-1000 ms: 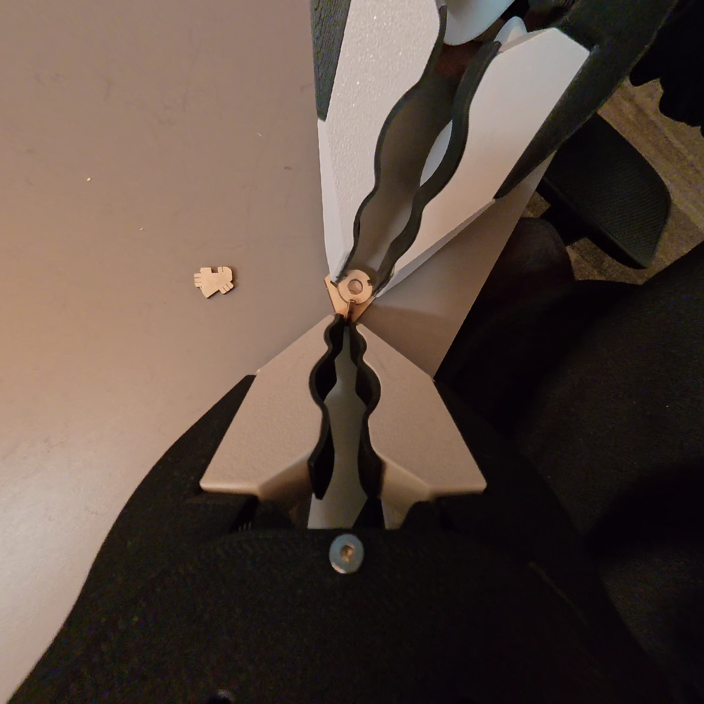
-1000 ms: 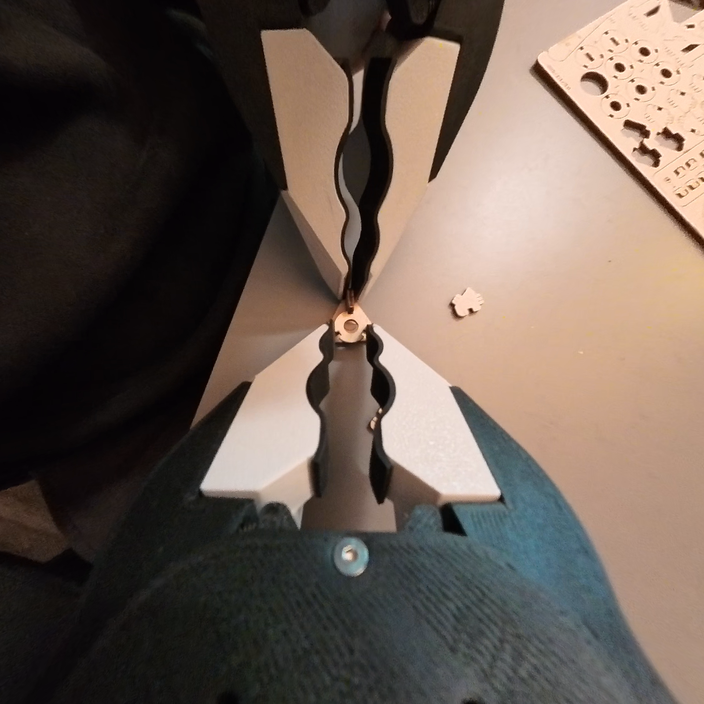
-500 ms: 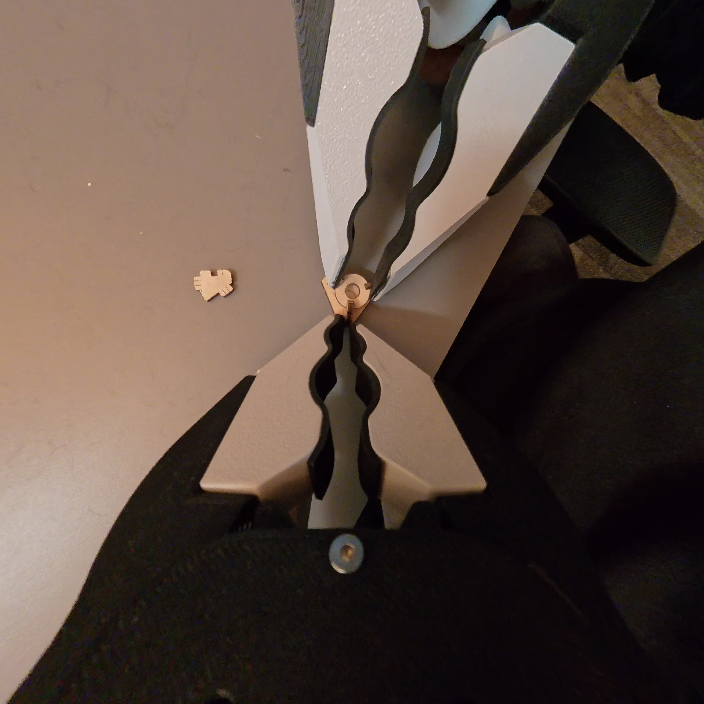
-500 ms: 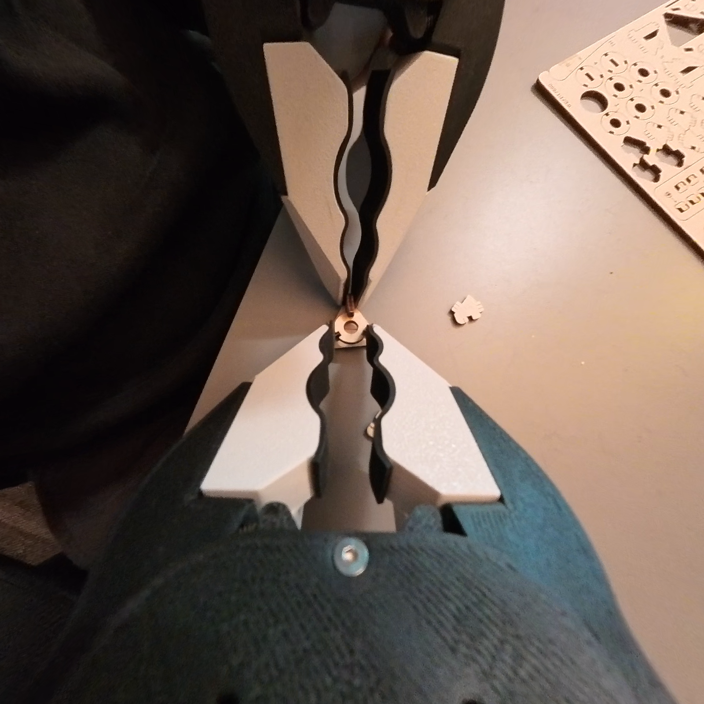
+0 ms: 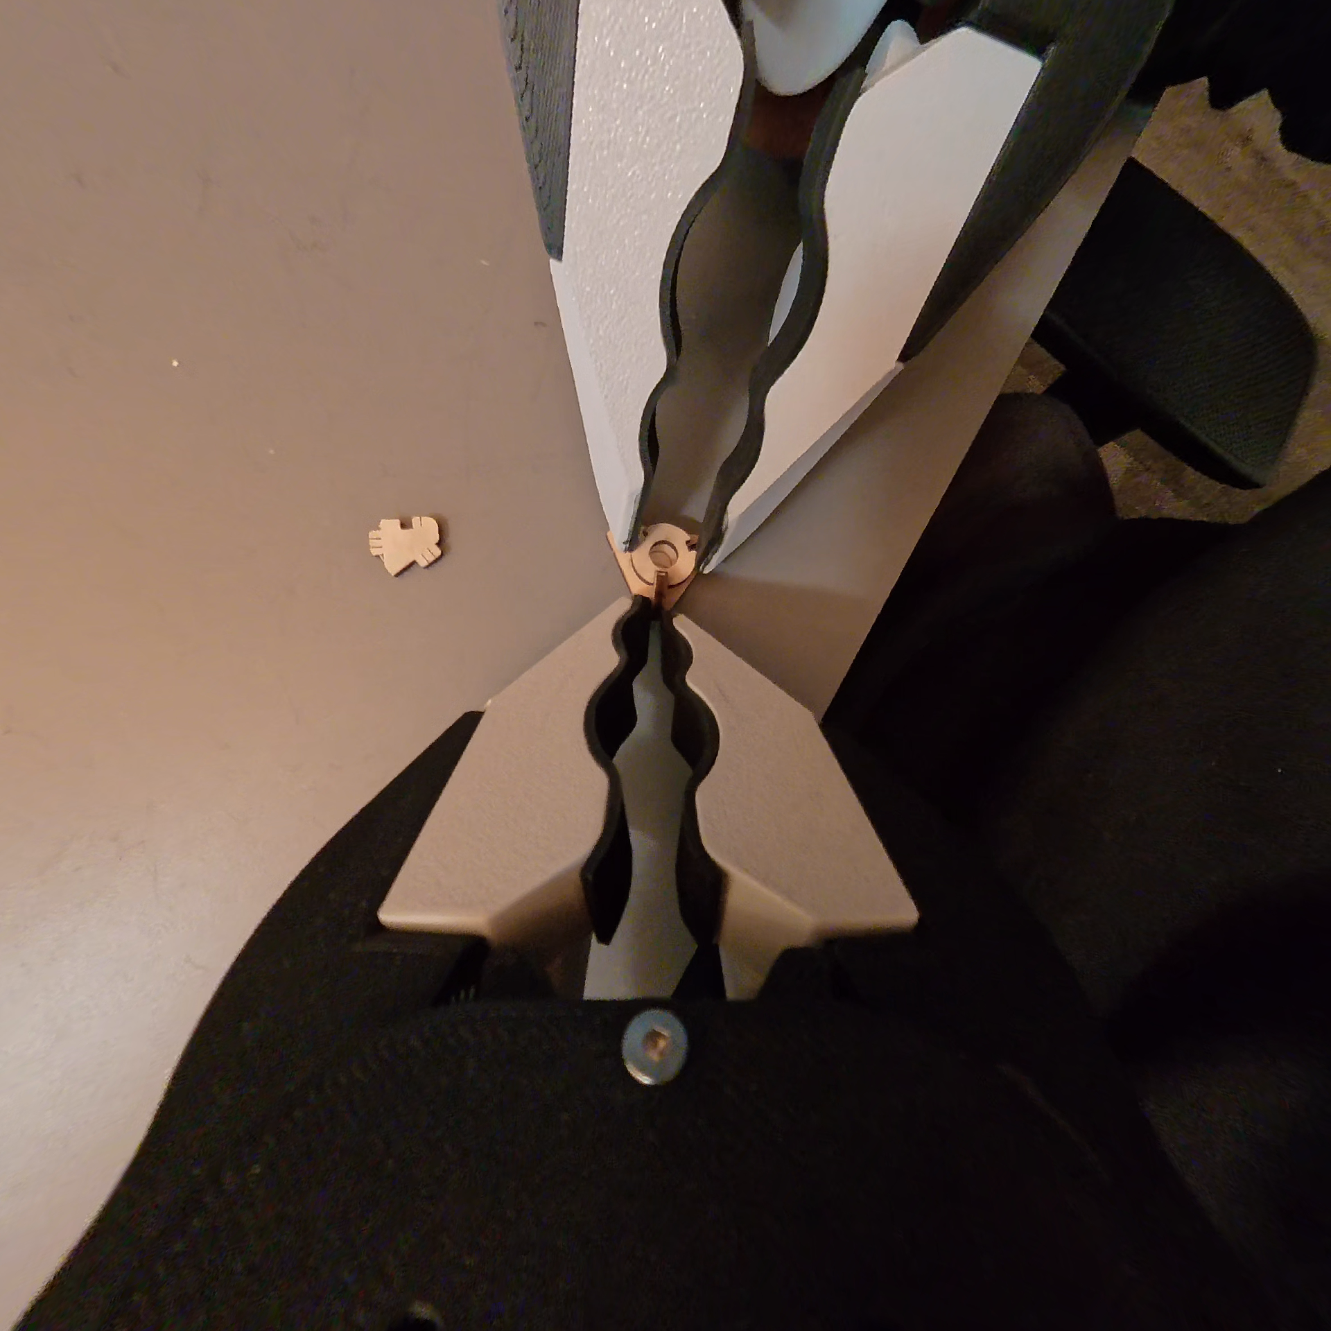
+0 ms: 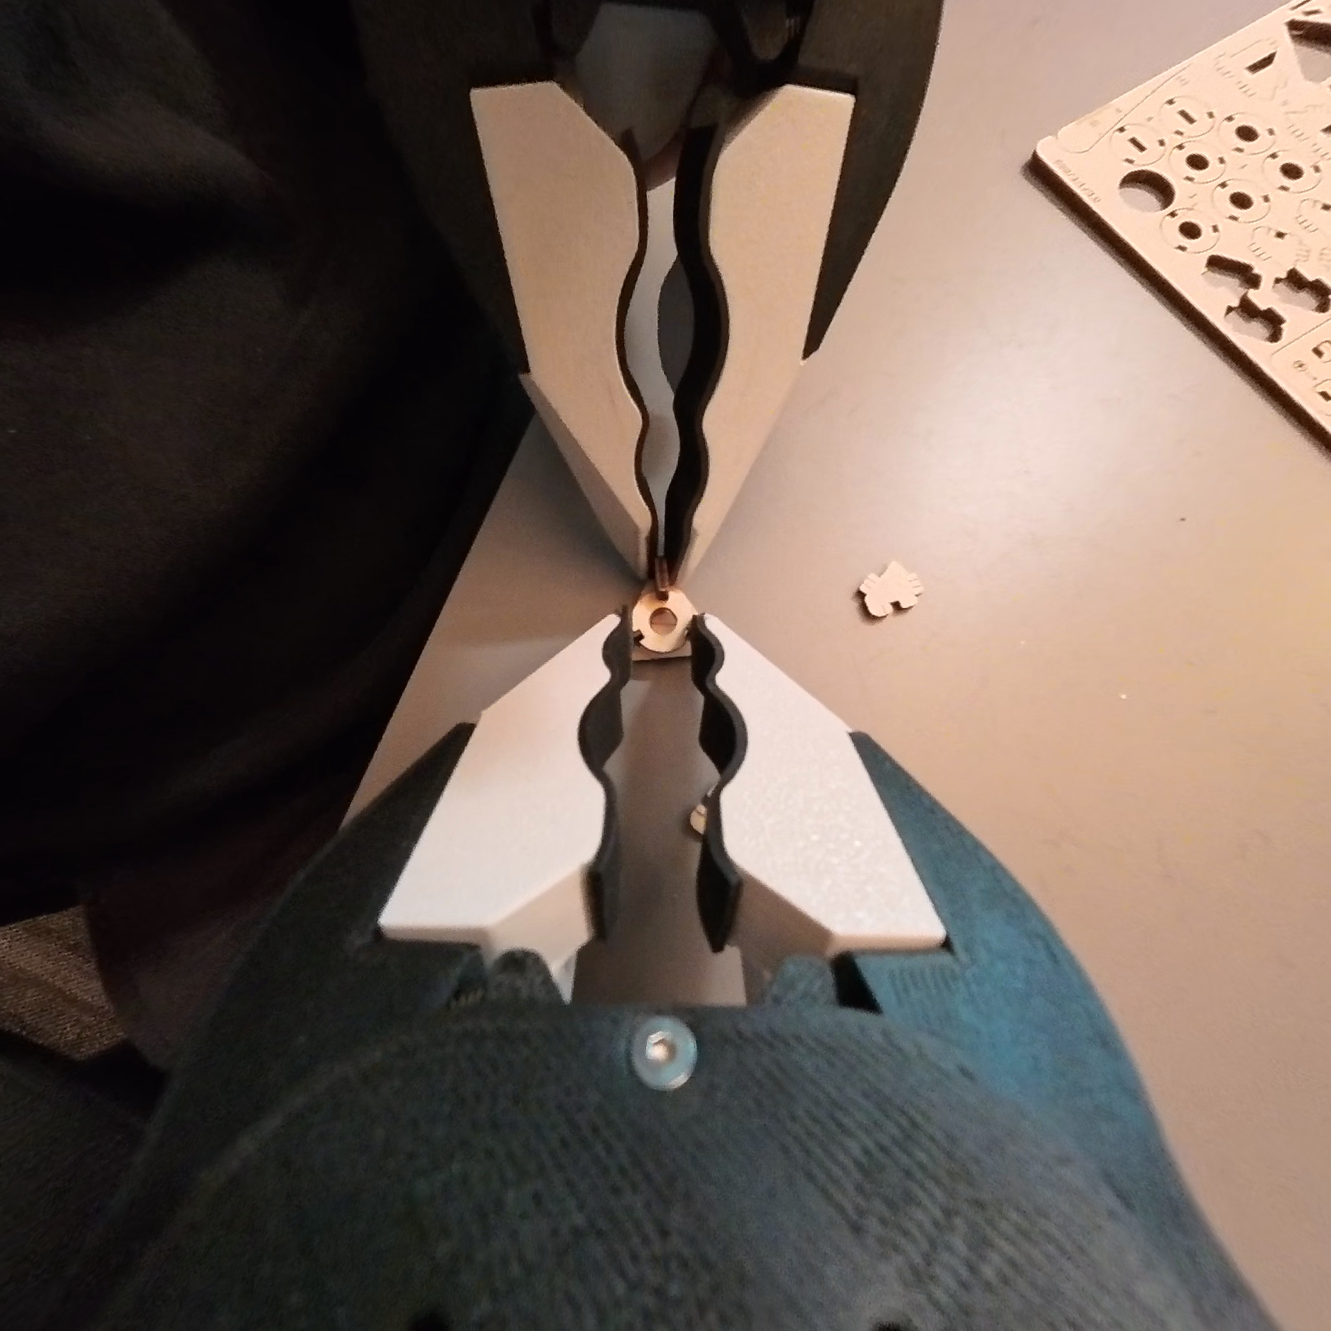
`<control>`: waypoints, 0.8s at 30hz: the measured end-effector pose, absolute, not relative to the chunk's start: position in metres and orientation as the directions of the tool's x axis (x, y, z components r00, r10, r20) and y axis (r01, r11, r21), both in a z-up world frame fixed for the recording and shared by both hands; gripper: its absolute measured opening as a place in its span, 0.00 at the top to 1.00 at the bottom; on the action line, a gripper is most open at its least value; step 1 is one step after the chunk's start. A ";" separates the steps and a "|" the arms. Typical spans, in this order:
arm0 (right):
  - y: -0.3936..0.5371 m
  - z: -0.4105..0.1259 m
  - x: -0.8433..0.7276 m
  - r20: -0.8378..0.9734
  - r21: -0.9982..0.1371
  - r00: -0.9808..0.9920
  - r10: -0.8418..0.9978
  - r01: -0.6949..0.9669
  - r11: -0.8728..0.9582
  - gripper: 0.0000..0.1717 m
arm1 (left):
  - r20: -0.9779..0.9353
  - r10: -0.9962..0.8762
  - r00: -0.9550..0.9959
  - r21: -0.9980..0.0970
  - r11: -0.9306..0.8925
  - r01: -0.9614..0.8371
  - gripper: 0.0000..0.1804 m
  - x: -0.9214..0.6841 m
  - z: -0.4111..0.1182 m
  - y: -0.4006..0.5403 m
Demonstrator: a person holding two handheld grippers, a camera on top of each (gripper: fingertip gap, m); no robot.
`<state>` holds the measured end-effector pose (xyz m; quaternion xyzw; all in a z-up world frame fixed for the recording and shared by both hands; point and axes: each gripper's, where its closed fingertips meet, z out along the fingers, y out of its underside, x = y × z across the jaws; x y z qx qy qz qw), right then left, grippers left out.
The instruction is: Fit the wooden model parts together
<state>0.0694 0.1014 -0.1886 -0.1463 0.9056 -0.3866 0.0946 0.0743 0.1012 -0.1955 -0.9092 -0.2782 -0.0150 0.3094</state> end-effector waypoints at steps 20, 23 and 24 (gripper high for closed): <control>0.106 -0.180 0.062 -0.039 -0.780 -0.972 -0.230 -0.114 0.615 0.83 | 0.187 0.489 0.852 -0.549 -0.667 0.504 0.99 0.073 -0.196 0.101; 0.109 -0.180 0.062 -0.040 -0.780 -0.975 -0.217 -0.105 0.617 0.83 | 0.181 0.487 0.854 -0.552 -0.669 0.498 0.99 0.073 -0.196 0.101; 0.110 -0.181 0.061 -0.033 -0.776 -0.977 -0.210 -0.107 0.622 0.83 | 0.182 0.487 0.854 -0.554 -0.667 0.499 0.99 0.073 -0.196 0.101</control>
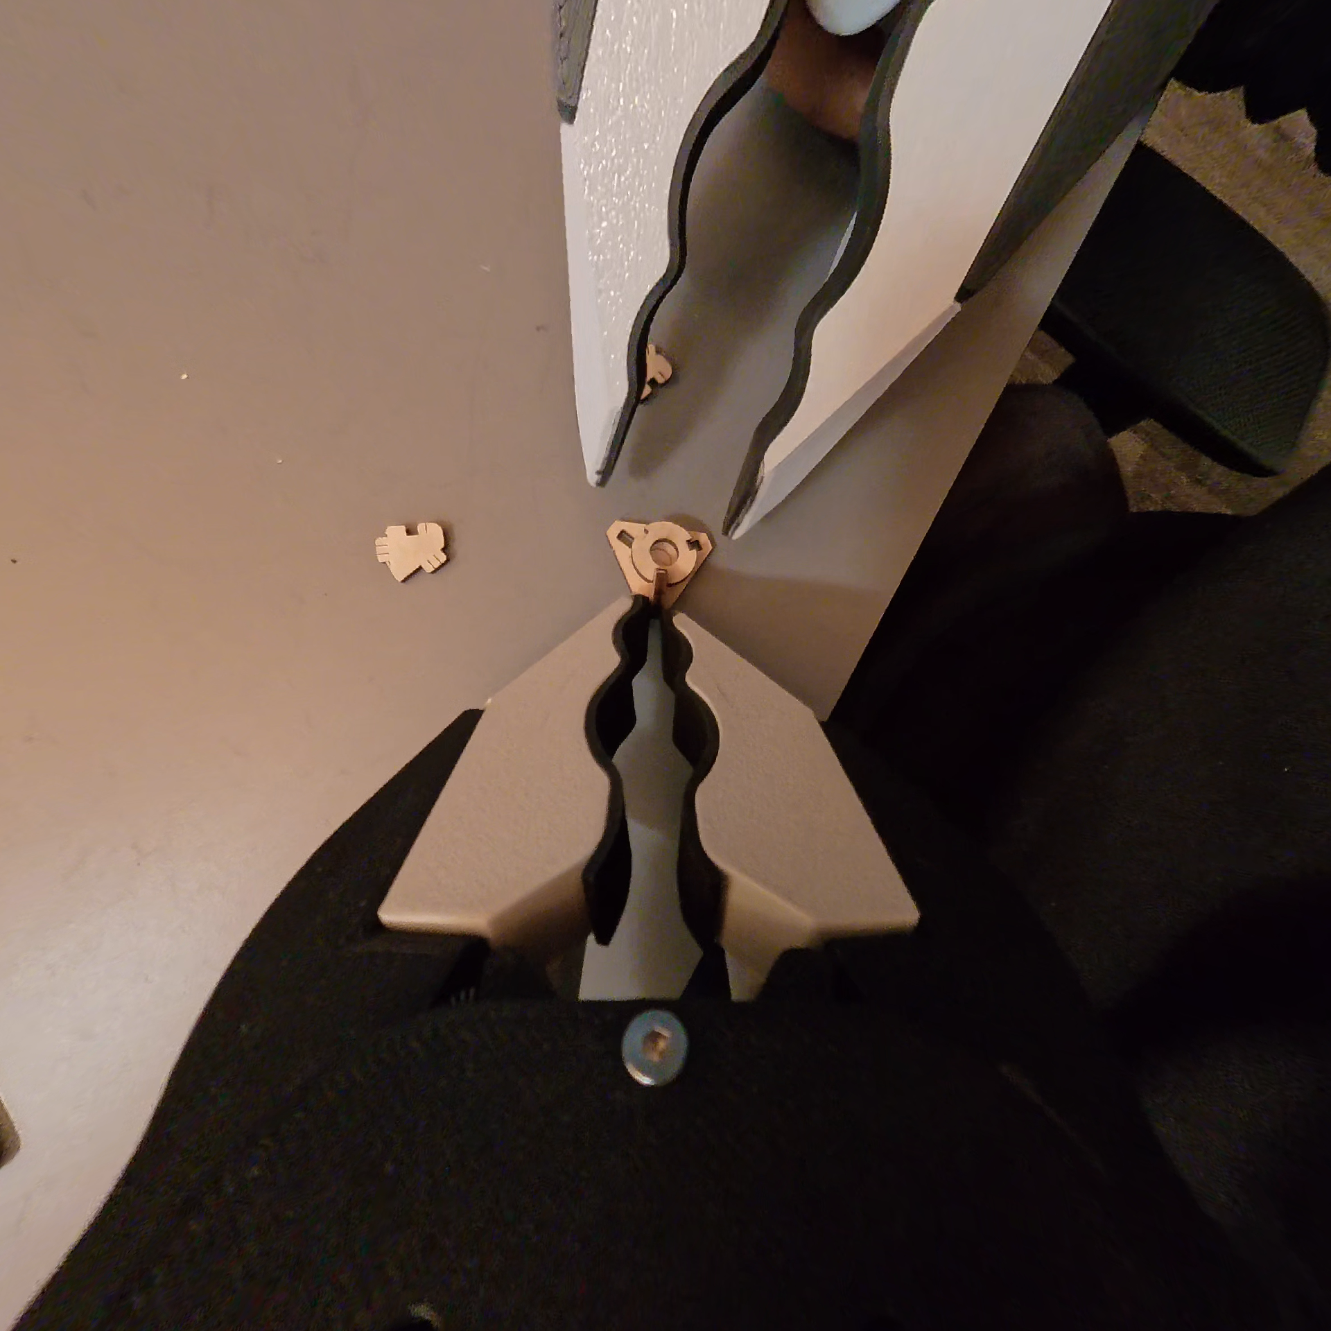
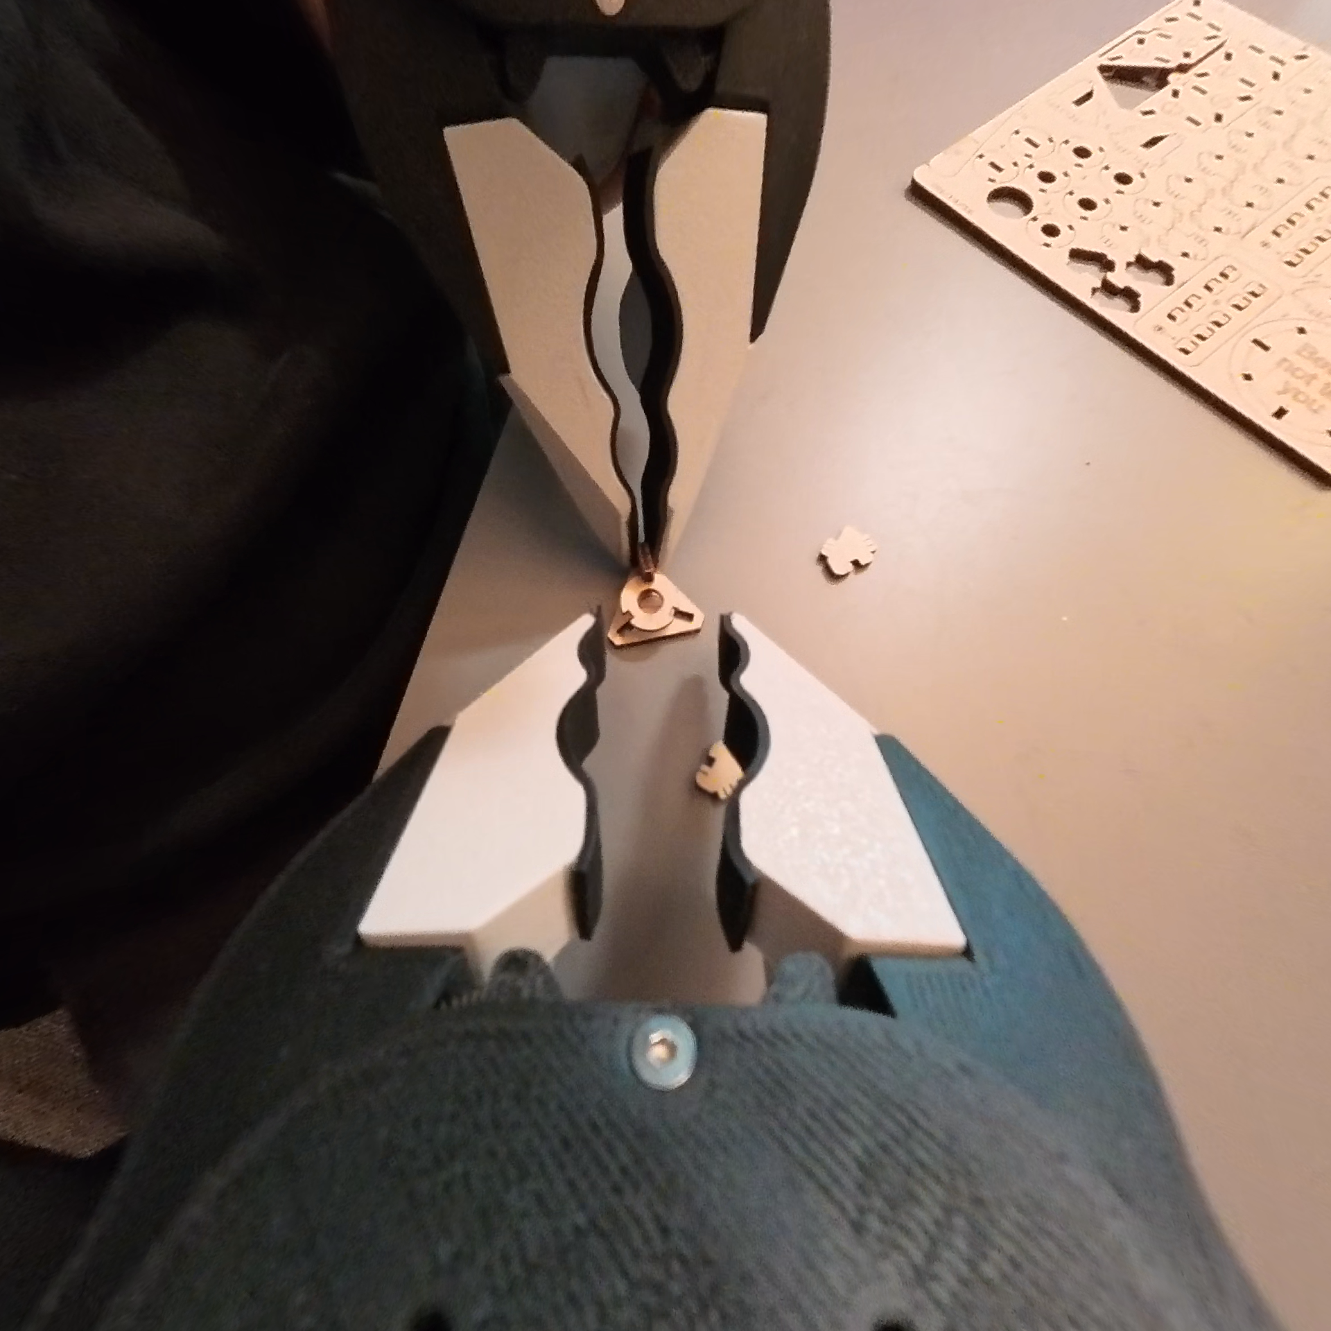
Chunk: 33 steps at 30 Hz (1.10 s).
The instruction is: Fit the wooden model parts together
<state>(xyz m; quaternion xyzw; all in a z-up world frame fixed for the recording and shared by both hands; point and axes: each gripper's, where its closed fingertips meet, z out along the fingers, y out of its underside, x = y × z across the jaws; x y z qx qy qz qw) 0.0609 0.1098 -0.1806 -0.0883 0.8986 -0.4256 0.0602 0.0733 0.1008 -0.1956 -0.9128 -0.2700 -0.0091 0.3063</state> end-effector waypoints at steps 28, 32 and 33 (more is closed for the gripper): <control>0.108 -0.187 0.067 -0.044 -0.770 -0.993 -0.109 -0.036 0.637 0.87 | 0.205 0.510 0.835 -0.629 -0.585 0.512 0.97 0.072 -0.188 0.104; 0.106 -0.188 0.069 -0.069 -0.766 -0.989 -0.128 -0.030 0.642 0.86 | 0.217 0.511 0.832 -0.634 -0.574 0.518 0.99 0.072 -0.189 0.103; 0.105 -0.189 0.069 -0.071 -0.763 -0.989 -0.131 -0.031 0.646 0.86 | 0.218 0.508 0.833 -0.635 -0.575 0.516 0.99 0.072 -0.189 0.104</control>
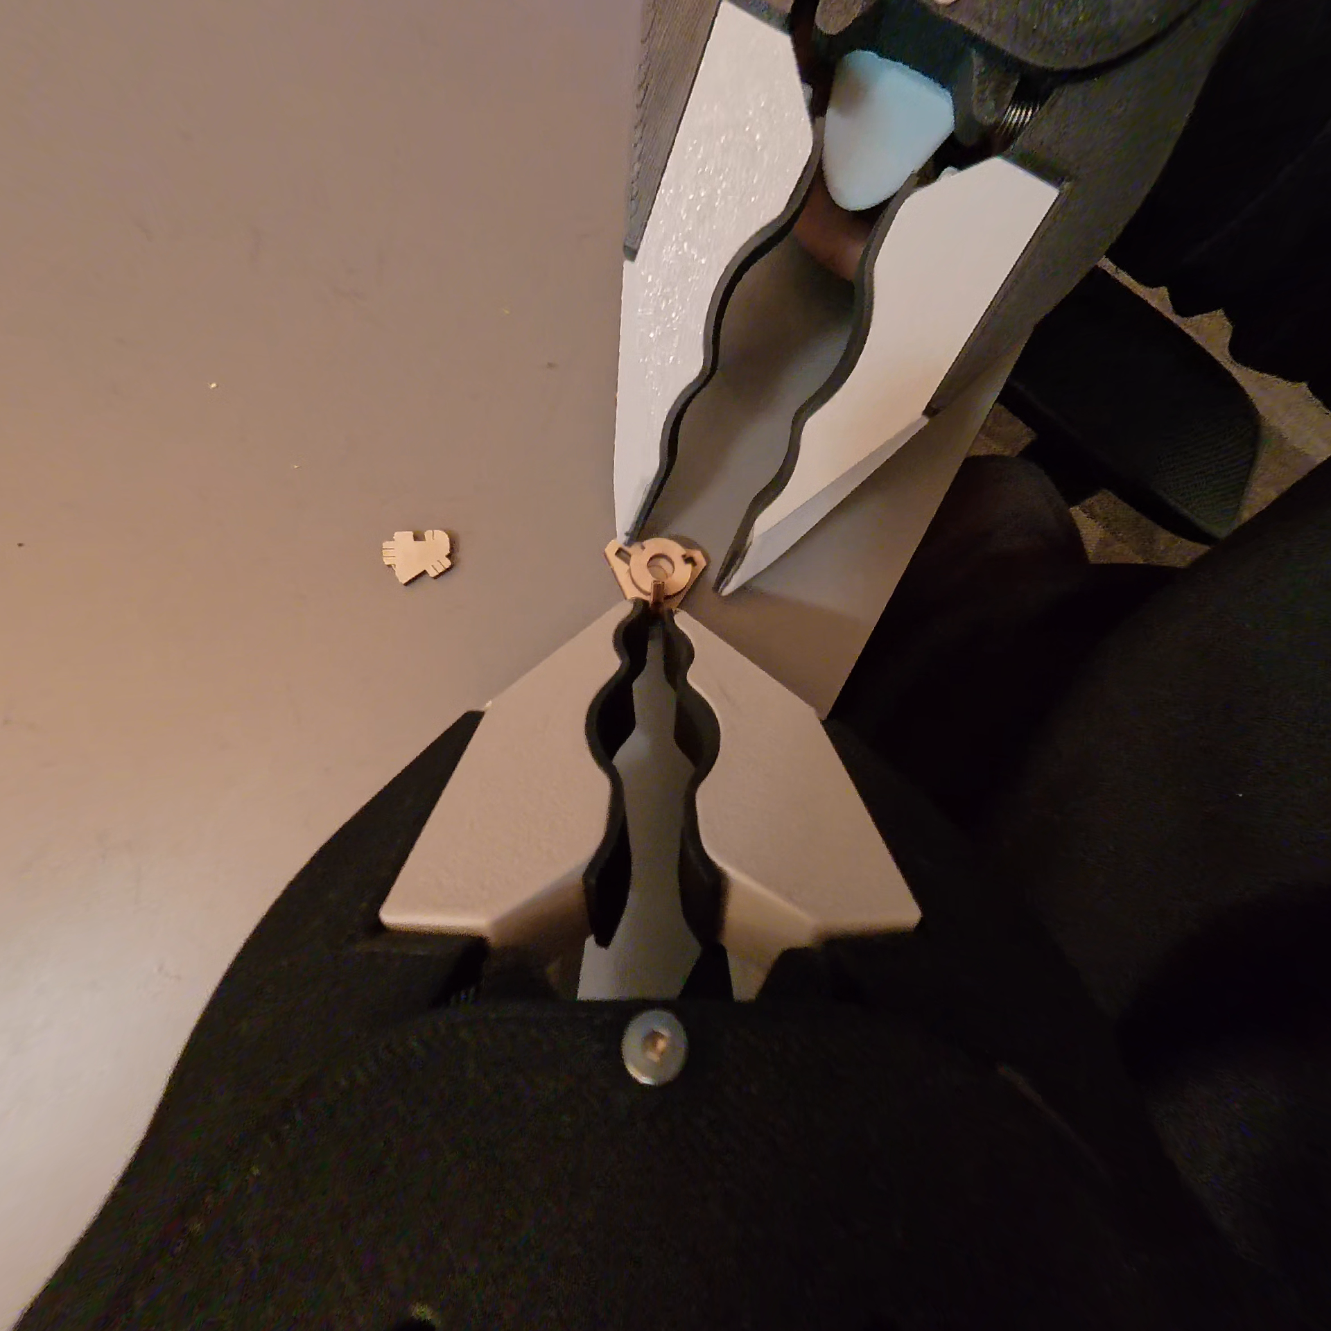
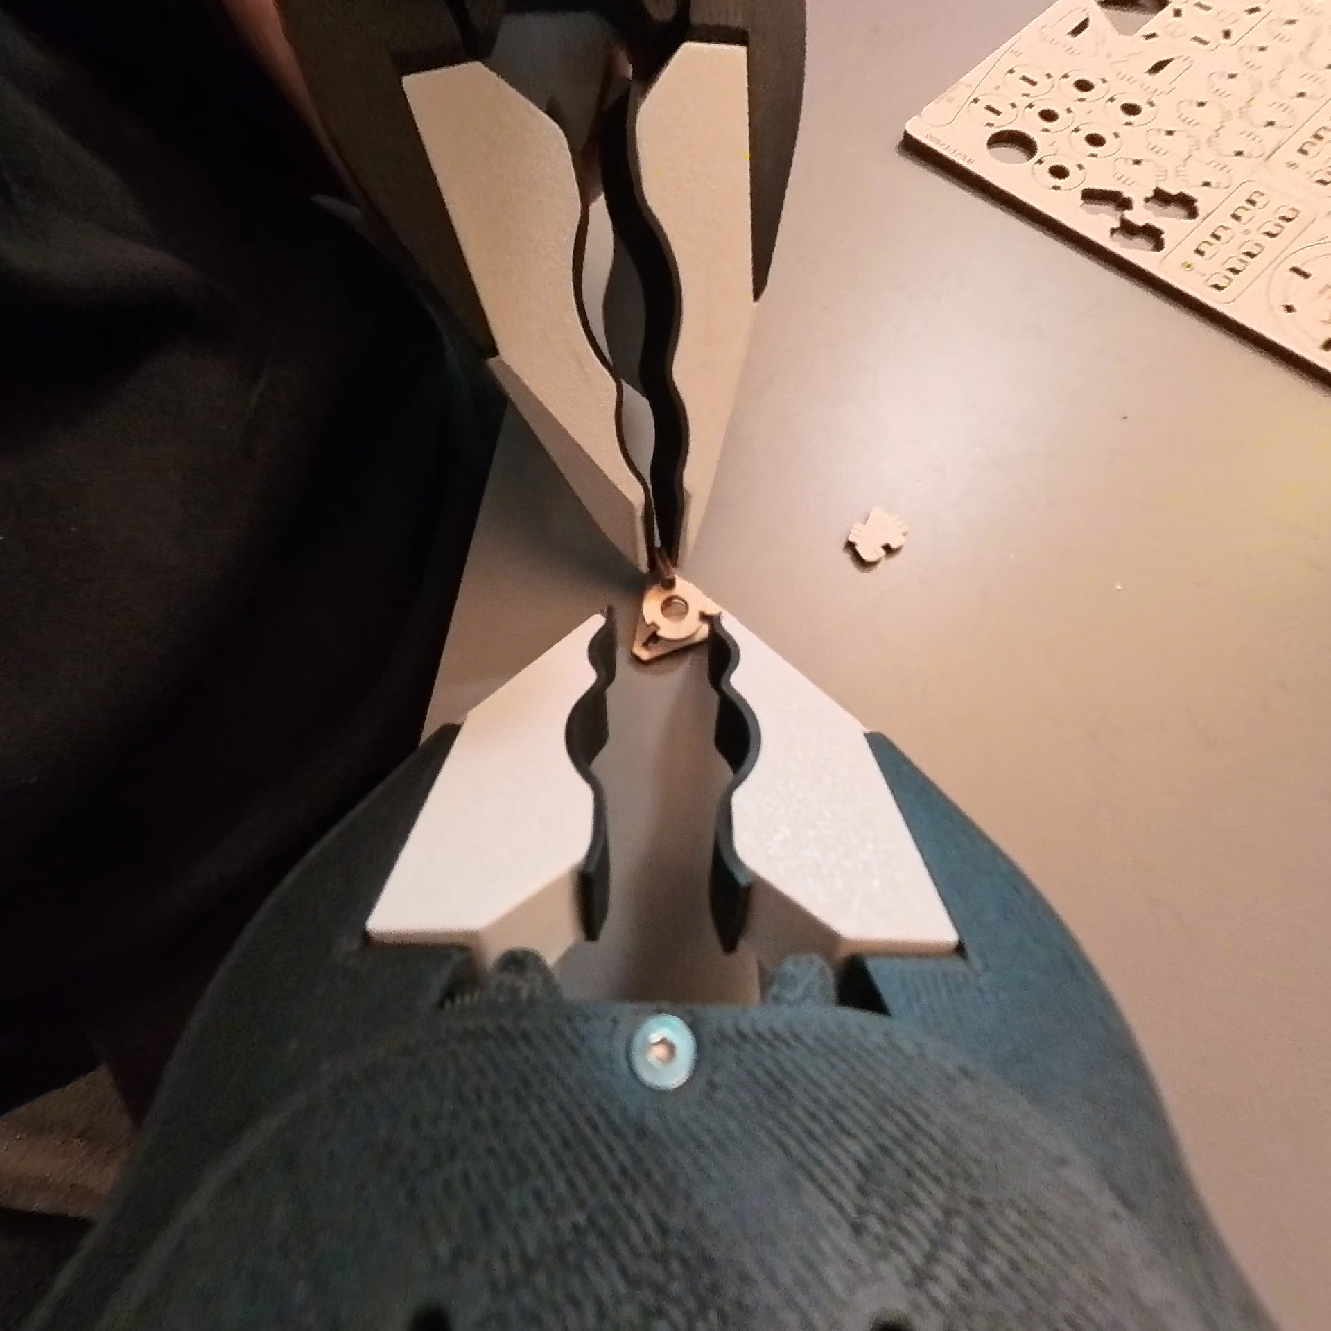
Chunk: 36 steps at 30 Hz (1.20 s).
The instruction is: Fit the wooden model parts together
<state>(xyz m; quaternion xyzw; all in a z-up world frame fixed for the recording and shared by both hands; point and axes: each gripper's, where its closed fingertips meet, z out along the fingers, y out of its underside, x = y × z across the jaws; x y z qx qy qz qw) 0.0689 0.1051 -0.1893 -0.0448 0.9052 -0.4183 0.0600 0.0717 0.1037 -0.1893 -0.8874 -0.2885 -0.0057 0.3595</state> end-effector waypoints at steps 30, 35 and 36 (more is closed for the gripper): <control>0.102 -0.191 0.067 0.084 -0.719 -0.949 -0.304 -0.268 0.641 0.91 | 0.214 0.480 0.851 -0.631 -0.597 0.496 0.99 0.073 -0.189 0.104; 0.102 -0.191 0.066 0.133 -0.707 -0.941 -0.310 -0.309 0.636 0.91 | 0.231 0.481 0.846 -0.628 -0.591 0.507 0.99 0.073 -0.189 0.104; 0.102 -0.191 0.065 0.127 -0.710 -0.943 -0.309 -0.304 0.636 0.91 | 0.229 0.480 0.847 -0.628 -0.592 0.506 0.99 0.073 -0.189 0.104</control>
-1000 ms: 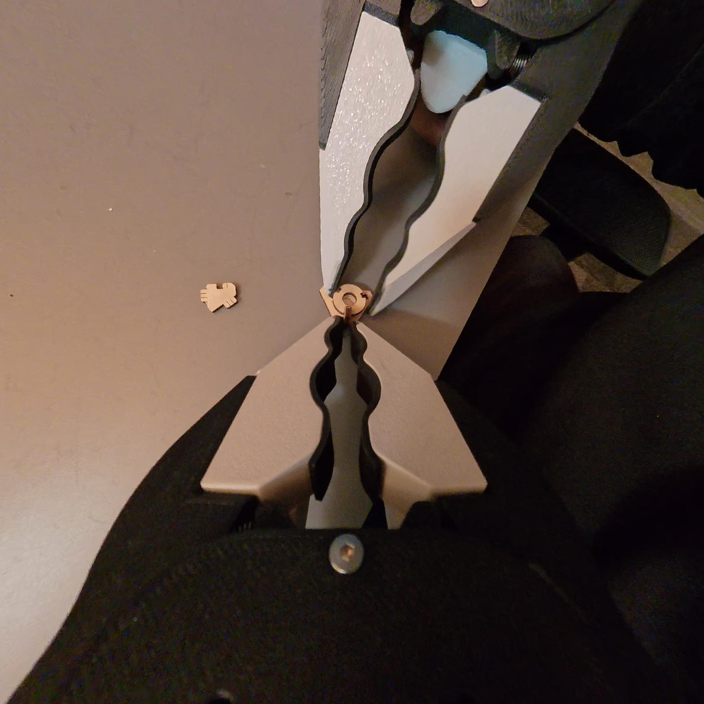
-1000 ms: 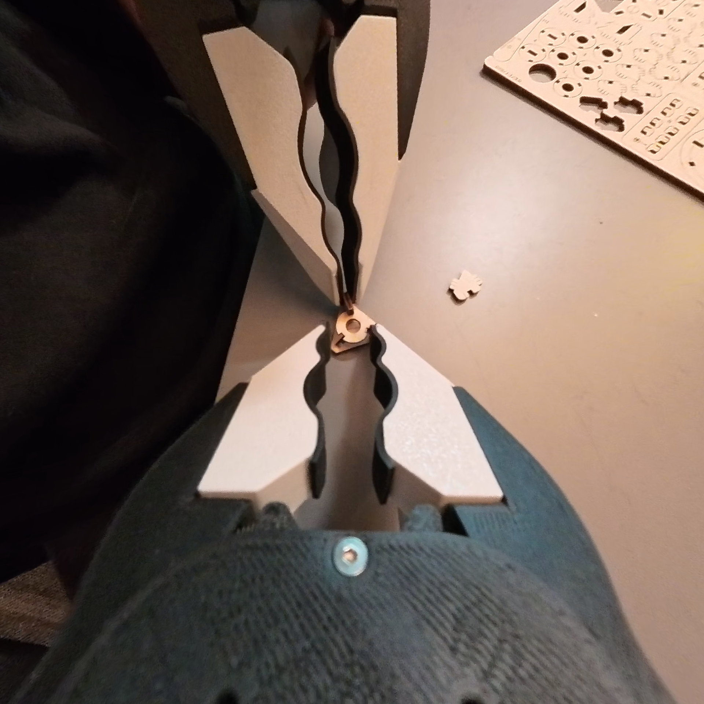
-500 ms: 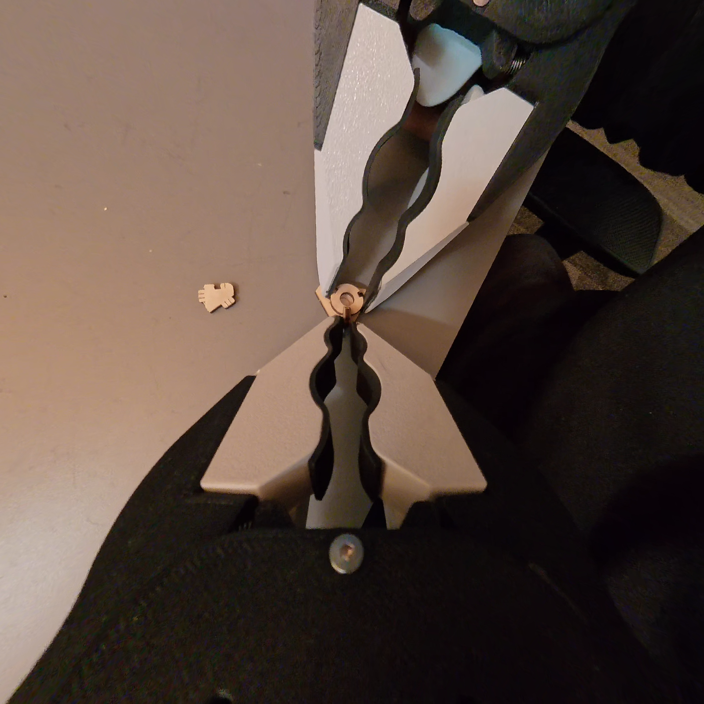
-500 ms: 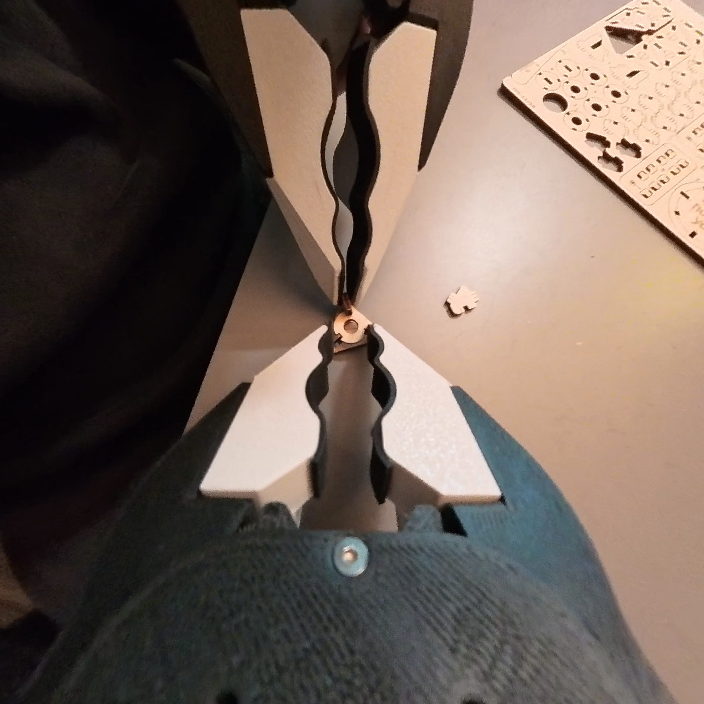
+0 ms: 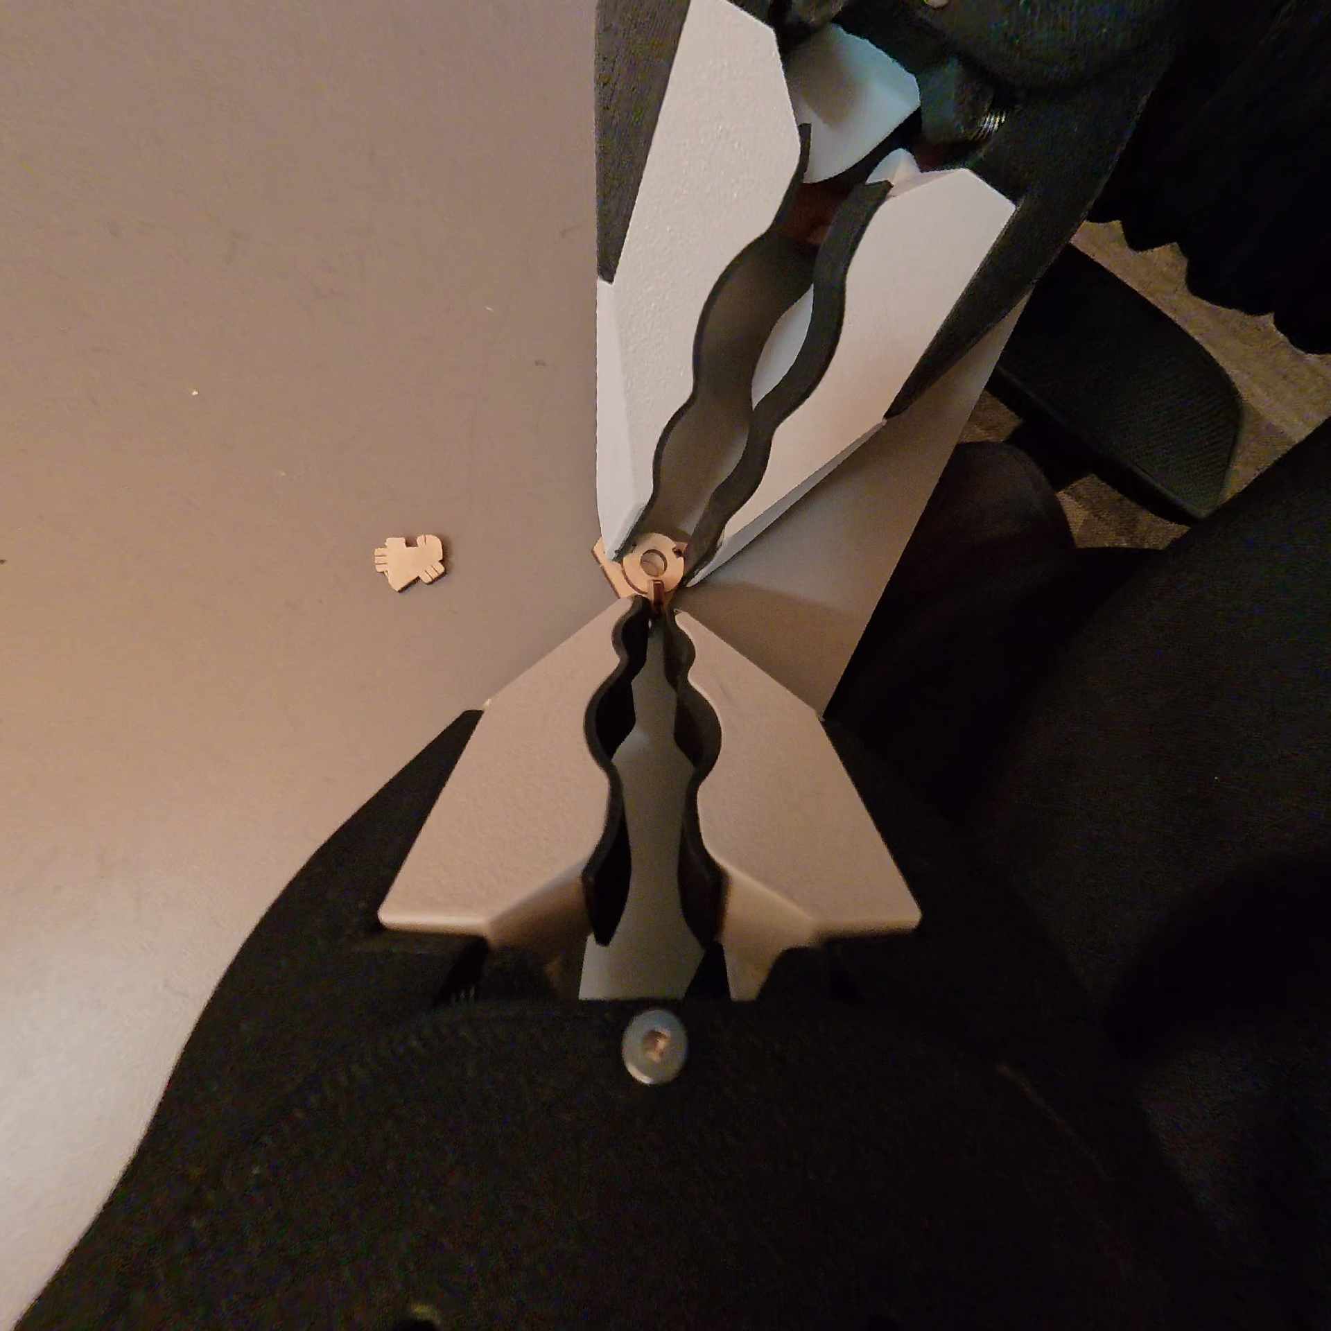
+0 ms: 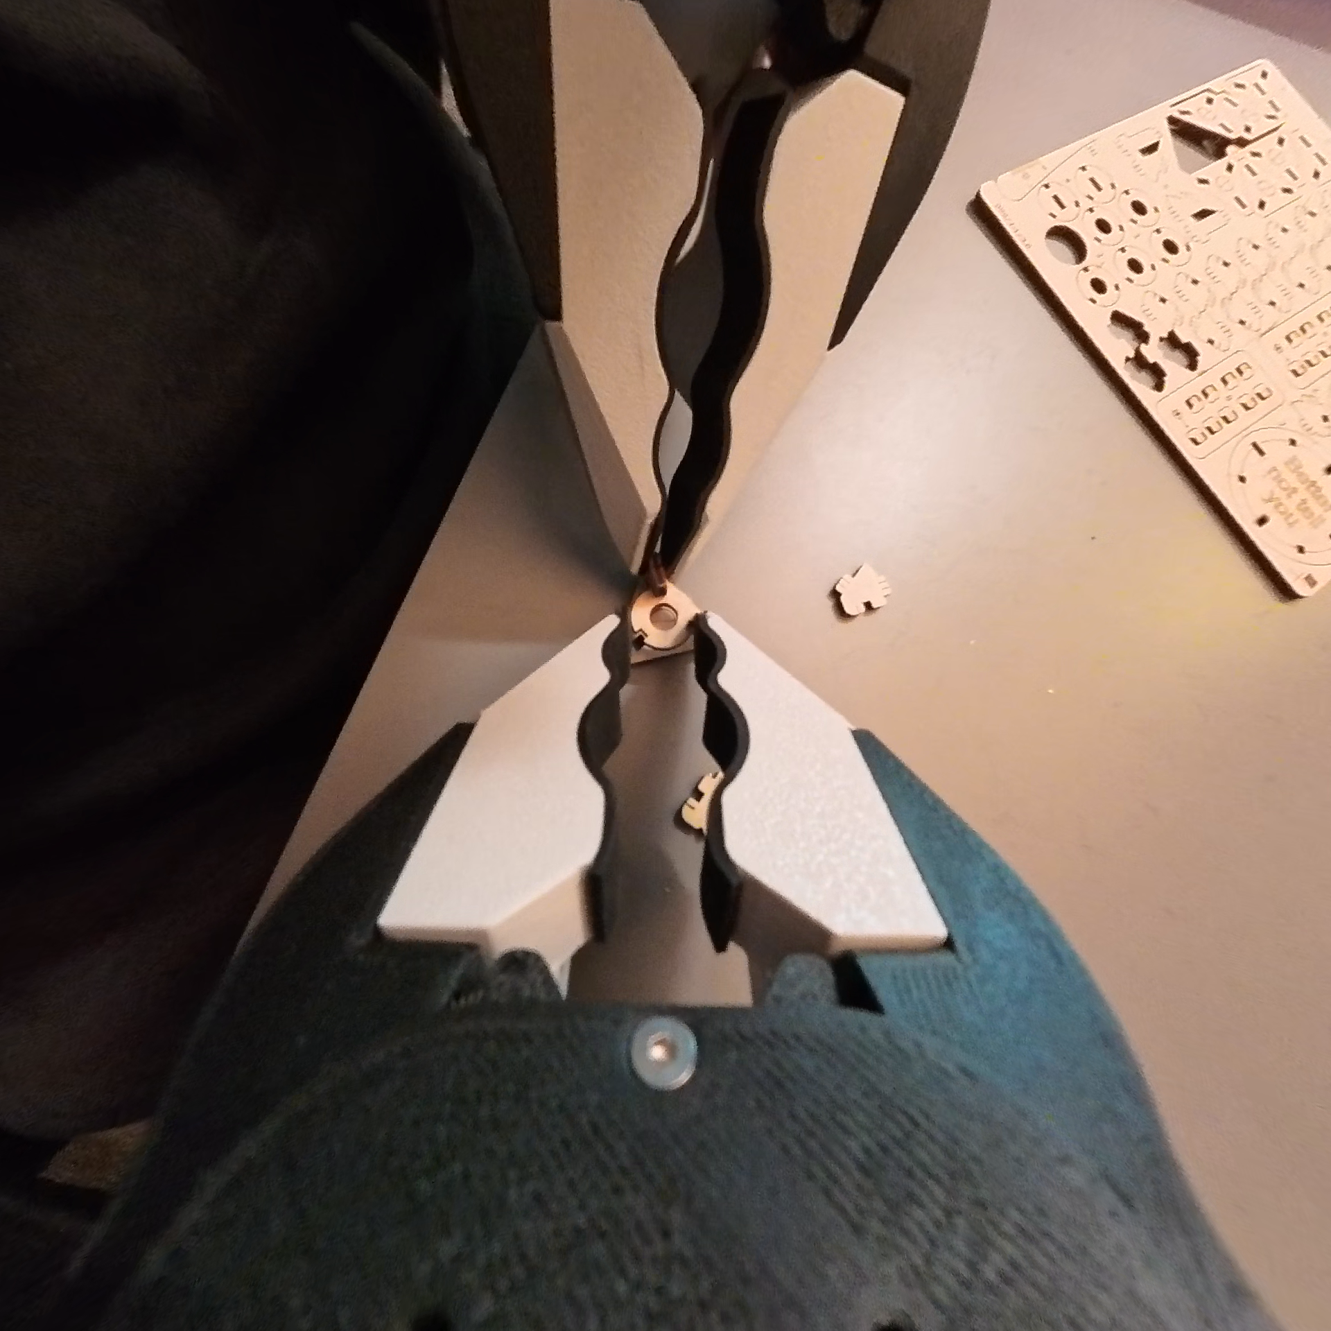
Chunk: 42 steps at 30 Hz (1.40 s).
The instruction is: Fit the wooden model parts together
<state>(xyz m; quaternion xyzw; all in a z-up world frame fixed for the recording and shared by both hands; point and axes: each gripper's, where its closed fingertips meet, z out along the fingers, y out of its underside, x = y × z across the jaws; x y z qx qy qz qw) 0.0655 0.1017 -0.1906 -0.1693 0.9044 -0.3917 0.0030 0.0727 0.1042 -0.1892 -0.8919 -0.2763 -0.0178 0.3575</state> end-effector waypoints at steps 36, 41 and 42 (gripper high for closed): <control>0.127 -0.178 0.057 0.010 -0.786 -0.997 -0.077 -0.055 0.616 0.80 | 0.198 0.428 0.882 -0.660 -0.607 0.443 0.93 0.073 -0.186 0.102; 0.130 -0.174 0.050 0.037 -0.806 -0.997 0.066 0.009 0.591 0.80 | 0.181 0.436 0.882 -0.670 -0.602 0.435 0.86 0.071 -0.188 0.103; 0.131 -0.173 0.048 0.038 -0.810 -0.995 0.096 0.026 0.586 0.80 | 0.172 0.437 0.883 -0.671 -0.604 0.430 0.86 0.071 -0.189 0.103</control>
